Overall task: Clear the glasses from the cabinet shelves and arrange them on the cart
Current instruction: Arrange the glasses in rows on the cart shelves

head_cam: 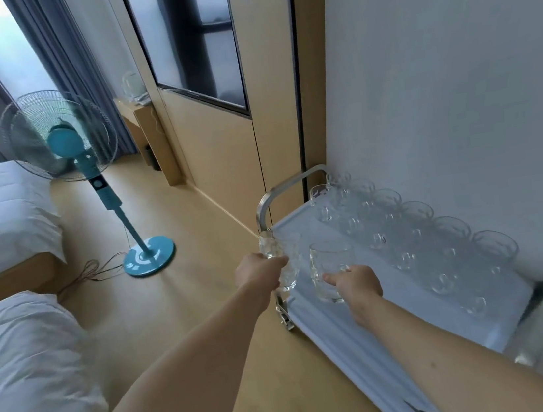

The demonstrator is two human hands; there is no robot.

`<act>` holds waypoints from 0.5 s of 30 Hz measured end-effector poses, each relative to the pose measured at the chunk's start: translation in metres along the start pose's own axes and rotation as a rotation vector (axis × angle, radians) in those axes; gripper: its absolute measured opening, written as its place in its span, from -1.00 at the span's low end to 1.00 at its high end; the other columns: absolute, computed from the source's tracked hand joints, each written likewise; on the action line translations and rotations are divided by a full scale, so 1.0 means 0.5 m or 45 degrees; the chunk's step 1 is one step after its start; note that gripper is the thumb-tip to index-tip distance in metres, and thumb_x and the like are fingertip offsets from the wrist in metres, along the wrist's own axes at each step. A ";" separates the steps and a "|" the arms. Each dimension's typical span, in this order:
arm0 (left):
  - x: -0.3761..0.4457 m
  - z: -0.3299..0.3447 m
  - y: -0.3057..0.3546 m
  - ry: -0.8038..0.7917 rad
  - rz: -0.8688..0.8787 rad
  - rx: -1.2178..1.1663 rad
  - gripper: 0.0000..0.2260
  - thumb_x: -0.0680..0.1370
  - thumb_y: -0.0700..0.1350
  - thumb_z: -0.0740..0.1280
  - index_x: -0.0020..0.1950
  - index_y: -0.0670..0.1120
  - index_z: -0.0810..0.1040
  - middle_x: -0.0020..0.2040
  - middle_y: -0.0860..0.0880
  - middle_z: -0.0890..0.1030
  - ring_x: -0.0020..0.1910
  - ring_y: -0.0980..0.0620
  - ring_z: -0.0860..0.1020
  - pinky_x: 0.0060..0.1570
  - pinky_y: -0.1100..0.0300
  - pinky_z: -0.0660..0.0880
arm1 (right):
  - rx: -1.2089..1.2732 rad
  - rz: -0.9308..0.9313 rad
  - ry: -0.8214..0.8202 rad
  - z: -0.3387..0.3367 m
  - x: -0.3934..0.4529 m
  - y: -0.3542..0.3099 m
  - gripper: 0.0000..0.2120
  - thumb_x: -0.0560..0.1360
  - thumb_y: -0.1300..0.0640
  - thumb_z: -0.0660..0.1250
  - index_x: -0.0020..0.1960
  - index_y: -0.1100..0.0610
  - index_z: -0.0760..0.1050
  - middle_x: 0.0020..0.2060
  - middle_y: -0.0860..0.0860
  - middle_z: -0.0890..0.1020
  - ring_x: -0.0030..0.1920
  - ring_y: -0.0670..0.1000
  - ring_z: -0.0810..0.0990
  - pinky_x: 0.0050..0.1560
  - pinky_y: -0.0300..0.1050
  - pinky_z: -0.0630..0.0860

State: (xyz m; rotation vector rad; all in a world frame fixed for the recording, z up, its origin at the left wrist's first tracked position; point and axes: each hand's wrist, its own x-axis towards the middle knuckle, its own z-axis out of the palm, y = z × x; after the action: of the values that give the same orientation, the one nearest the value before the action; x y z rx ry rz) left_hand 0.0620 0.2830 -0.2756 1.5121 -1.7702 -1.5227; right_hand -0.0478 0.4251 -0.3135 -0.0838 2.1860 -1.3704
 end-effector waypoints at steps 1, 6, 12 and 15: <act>0.024 0.011 0.009 -0.007 -0.007 0.007 -0.79 0.43 -0.06 0.56 -0.15 -0.15 0.61 -0.19 -0.08 0.60 -0.26 -0.01 0.60 -0.05 -0.06 0.68 | -0.003 0.007 -0.004 0.007 0.026 -0.006 -0.56 0.42 0.03 0.58 0.20 0.23 0.59 -0.24 -0.05 0.56 -0.34 -0.12 0.38 -0.33 -0.18 0.32; 0.132 0.063 0.041 -0.051 -0.024 0.064 -0.79 0.45 -0.05 0.54 -0.12 -0.16 0.62 -0.17 -0.10 0.62 -0.24 -0.04 0.60 -0.02 -0.09 0.67 | -0.011 0.051 0.022 0.034 0.132 -0.020 -0.57 0.43 0.05 0.57 0.20 0.23 0.60 0.09 0.09 0.67 -0.18 0.01 0.54 -0.21 -0.17 0.36; 0.270 0.106 0.068 -0.111 -0.037 0.140 -0.75 0.45 0.01 0.52 -0.06 -0.14 0.62 -0.08 -0.10 0.66 -0.07 -0.11 0.66 0.03 -0.04 0.65 | -0.013 0.145 0.110 0.081 0.254 -0.038 -0.68 0.43 0.02 0.56 -0.26 0.03 0.41 -0.29 -0.06 0.56 -0.34 -0.11 0.47 -0.36 -0.18 0.31; 0.345 0.134 0.083 -0.163 -0.032 0.183 -0.74 0.46 0.01 0.50 -0.19 -0.16 0.57 -0.20 -0.07 0.61 -0.19 -0.08 0.62 -0.05 -0.01 0.66 | -0.018 0.171 0.154 0.108 0.305 -0.055 -0.52 0.44 0.00 0.54 -0.32 -0.06 0.21 -0.39 -0.11 0.45 -0.40 -0.11 0.42 -0.40 -0.19 0.28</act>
State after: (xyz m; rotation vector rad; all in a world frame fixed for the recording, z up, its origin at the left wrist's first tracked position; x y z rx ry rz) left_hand -0.0738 0.1603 -0.3242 1.5394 -1.9788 -1.5660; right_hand -0.1572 0.3173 -0.3713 0.1413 2.2558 -1.3151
